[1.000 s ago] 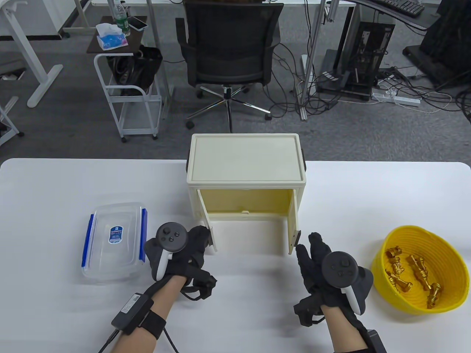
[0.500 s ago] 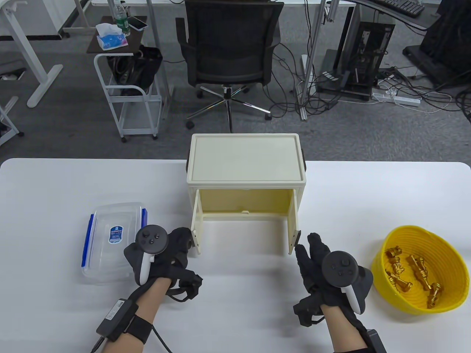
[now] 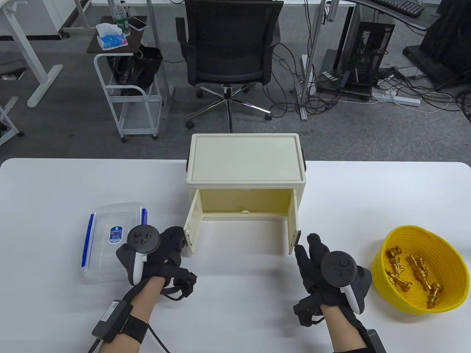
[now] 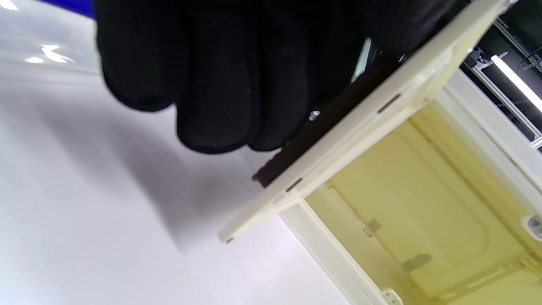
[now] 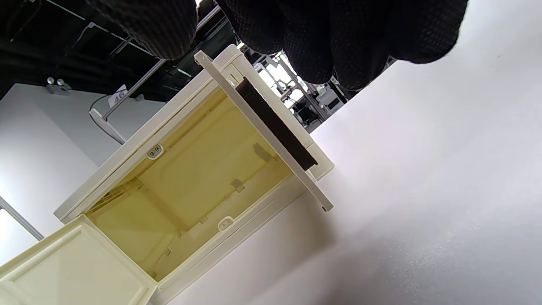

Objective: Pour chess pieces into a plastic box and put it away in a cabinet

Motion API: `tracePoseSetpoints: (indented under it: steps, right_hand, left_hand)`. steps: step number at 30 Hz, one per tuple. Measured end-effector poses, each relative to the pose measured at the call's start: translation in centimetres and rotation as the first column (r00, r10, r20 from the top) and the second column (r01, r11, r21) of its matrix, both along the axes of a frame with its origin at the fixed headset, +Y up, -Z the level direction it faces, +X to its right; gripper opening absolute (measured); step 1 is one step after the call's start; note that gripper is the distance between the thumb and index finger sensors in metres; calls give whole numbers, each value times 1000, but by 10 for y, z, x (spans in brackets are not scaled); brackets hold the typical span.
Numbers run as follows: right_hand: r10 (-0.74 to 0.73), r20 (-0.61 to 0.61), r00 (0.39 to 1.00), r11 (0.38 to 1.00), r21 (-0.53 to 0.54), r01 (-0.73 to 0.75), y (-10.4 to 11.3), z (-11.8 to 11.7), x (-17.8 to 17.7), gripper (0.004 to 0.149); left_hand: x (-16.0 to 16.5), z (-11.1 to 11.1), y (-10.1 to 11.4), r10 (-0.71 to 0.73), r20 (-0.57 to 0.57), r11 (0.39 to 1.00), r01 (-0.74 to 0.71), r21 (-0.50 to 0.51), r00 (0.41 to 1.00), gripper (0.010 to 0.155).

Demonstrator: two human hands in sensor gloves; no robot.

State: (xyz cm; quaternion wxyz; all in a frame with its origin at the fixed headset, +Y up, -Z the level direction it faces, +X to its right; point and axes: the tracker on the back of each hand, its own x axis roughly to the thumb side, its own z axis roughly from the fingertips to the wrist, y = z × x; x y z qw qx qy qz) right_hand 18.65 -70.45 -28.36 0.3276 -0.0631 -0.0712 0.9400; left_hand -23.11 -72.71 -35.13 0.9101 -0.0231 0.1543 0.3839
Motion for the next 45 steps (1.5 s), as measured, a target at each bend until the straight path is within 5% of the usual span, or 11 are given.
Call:
tracePoseSetpoints:
  steps: [20, 24, 27, 33, 39, 45]
  right_hand:
    - [41, 11, 999, 999, -9, -41, 0, 0, 1, 67]
    - [38, 13, 999, 999, -7, -38, 0, 0, 2, 67]
    - [42, 11, 999, 999, -5, -42, 0, 0, 1, 67]
    - [73, 11, 997, 997, 1, -73, 0, 0, 1, 67]
    - [83, 4, 997, 997, -6, -83, 0, 0, 0, 67]
    - [87, 8, 996, 996, -11, -87, 0, 0, 1, 67]
  left_hand:
    - [-14, 8, 11, 33, -8, 998, -32, 62, 999, 58]
    - [-41, 11, 26, -77, -106, 983, 93, 161, 991, 60]
    - [-65, 12, 36, -284, -231, 921, 331, 203, 931, 63]
    - [-108, 6, 30, -579, -249, 815, 553, -170, 777, 86]
    - [-147, 4, 5, -486, -250, 833, 358, -422, 838, 103]
    - [-154, 1, -11, -494, -226, 790, 324, -521, 840, 106]
